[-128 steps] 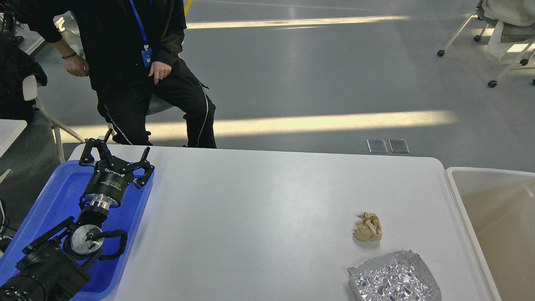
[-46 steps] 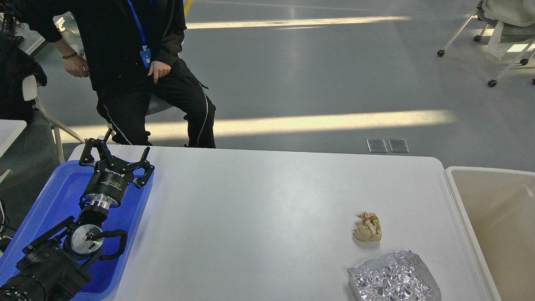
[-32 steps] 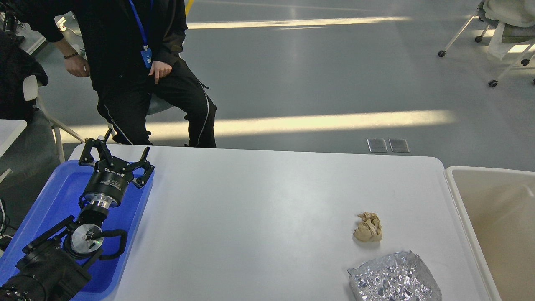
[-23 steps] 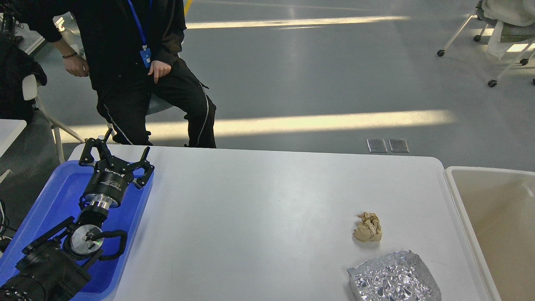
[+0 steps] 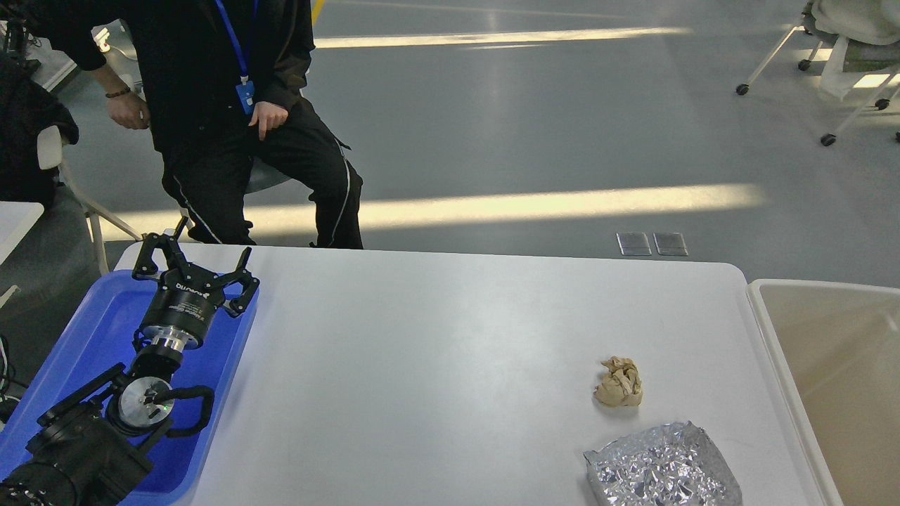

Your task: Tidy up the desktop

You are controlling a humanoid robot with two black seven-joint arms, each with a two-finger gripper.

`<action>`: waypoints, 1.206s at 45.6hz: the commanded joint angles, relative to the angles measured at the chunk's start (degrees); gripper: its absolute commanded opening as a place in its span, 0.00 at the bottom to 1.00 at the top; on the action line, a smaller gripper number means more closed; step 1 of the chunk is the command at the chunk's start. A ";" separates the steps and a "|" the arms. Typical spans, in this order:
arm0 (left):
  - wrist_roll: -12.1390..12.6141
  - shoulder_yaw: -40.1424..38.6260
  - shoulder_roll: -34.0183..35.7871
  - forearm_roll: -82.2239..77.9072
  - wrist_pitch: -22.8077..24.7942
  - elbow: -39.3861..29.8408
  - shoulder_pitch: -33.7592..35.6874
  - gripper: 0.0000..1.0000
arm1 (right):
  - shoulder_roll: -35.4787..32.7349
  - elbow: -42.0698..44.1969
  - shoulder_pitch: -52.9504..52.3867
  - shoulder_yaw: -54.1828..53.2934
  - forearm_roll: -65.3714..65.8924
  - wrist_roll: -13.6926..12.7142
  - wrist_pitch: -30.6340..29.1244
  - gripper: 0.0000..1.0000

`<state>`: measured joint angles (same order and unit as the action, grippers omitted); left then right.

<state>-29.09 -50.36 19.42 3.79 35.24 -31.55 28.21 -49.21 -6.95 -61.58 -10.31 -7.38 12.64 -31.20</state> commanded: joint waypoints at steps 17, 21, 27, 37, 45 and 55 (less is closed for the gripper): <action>0.00 0.00 0.00 -0.01 0.00 0.00 0.00 1.00 | -16.97 -54.66 -3.82 -7.36 -0.44 4.76 26.09 1.00; 0.00 0.00 0.00 -0.01 0.00 0.00 0.00 1.00 | -17.23 -57.21 1.53 -7.97 -0.53 7.39 28.21 1.00; 0.00 0.00 0.00 -0.01 0.00 0.00 0.00 1.00 | -15.75 -62.39 12.42 -10.51 -0.53 13.89 29.09 1.00; 0.00 0.00 0.00 -0.01 0.09 0.00 0.00 1.00 | -3.89 -62.93 32.47 -21.85 1.14 23.22 29.44 1.00; 0.00 0.00 0.00 -0.01 0.09 0.00 0.00 1.00 | 4.63 -58.20 37.58 -24.05 10.18 23.66 29.44 1.00; 0.00 0.00 0.00 -0.01 0.09 0.00 0.00 1.00 | 9.22 -50.80 36.62 -24.23 10.63 23.57 29.35 1.00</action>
<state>-29.09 -50.36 19.42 3.75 35.33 -31.55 28.21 -46.95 -63.28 -28.11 -32.49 0.32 35.01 -2.27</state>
